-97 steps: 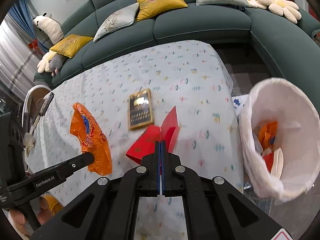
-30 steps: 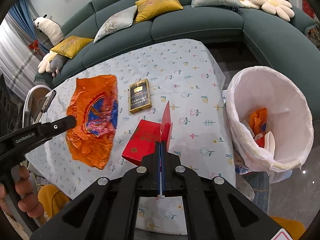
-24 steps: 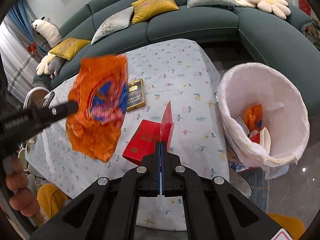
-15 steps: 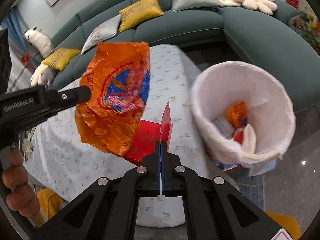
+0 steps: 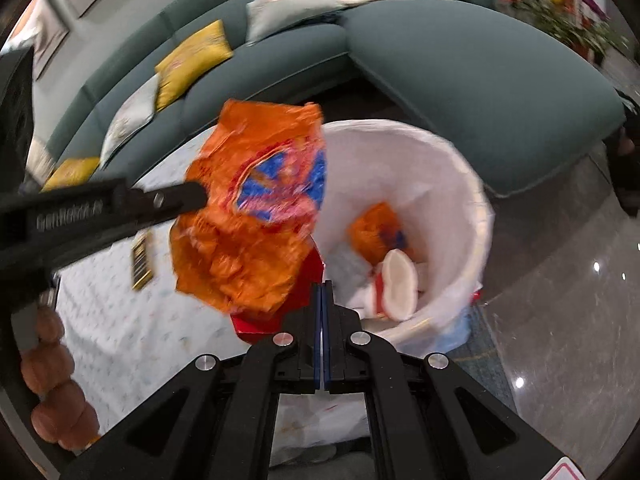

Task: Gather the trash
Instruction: 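Carry both items over the bin and open the left tool, then the right tool, then move the left tool to the cigarette box and close it on the box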

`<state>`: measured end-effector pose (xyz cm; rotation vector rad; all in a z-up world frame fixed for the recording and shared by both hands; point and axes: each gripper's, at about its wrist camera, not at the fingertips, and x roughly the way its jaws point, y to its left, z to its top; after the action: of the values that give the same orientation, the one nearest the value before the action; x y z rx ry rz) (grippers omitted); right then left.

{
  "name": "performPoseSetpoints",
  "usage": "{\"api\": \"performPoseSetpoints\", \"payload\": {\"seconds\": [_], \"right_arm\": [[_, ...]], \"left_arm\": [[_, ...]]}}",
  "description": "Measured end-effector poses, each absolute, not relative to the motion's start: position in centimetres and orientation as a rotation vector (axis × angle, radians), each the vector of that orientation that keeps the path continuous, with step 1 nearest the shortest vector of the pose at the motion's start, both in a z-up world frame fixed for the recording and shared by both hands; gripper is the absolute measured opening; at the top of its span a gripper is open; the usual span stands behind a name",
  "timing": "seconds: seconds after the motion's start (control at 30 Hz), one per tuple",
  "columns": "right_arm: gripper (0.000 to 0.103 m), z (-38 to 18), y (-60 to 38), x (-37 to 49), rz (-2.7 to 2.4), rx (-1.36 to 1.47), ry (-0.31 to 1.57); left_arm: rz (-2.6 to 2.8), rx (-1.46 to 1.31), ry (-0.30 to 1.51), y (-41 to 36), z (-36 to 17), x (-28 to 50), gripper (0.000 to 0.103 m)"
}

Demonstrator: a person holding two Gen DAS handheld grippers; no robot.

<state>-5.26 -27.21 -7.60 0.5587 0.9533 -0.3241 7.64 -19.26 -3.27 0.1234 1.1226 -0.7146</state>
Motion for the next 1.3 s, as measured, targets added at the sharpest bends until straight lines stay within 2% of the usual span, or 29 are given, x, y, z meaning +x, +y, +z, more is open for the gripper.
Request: {"api": "performPoseSetpoints", "payload": {"seconds": [0.2,0.27,0.33,0.53,0.57,0.6,0.63,1.3], "right_arm": [[0.001,-9.0,-30.8,-5.1,-0.379,0.586,0.957],[0.001,-9.6,-31.3,-5.1,-0.384,0.594,0.966],[0.001,-10.1,-31.5,-5.0,-0.384,0.601,0.971],[0.001,-11.4,-31.2,-4.6,-0.366,0.607,0.992],[0.001,-11.5,-31.0,-4.4,-0.362,0.606,0.995],[0.001,-11.5,-30.9,-4.3,-0.361,0.605,0.996],[0.001,-11.6,-30.9,-4.0,-0.358,0.606,0.997],[0.001,-10.7,-28.5,-2.4,-0.324,0.583,1.003]], "left_arm": [[-0.702,0.179,1.178,-22.3,-6.4,7.9,0.014],[-0.692,0.189,1.193,-22.6,-7.3,8.0,0.022],[-0.677,0.179,1.199,-22.4,-7.8,8.1,0.044],[-0.672,0.205,1.177,-22.9,-8.2,7.9,0.049],[-0.669,0.207,1.173,-22.9,-8.2,7.9,0.052],[-0.663,0.209,1.168,-22.9,-8.1,7.7,0.061],[-0.654,0.207,1.158,-22.7,-8.0,7.7,0.064],[-0.594,0.164,1.149,-17.8,-7.7,8.4,0.065]]}}
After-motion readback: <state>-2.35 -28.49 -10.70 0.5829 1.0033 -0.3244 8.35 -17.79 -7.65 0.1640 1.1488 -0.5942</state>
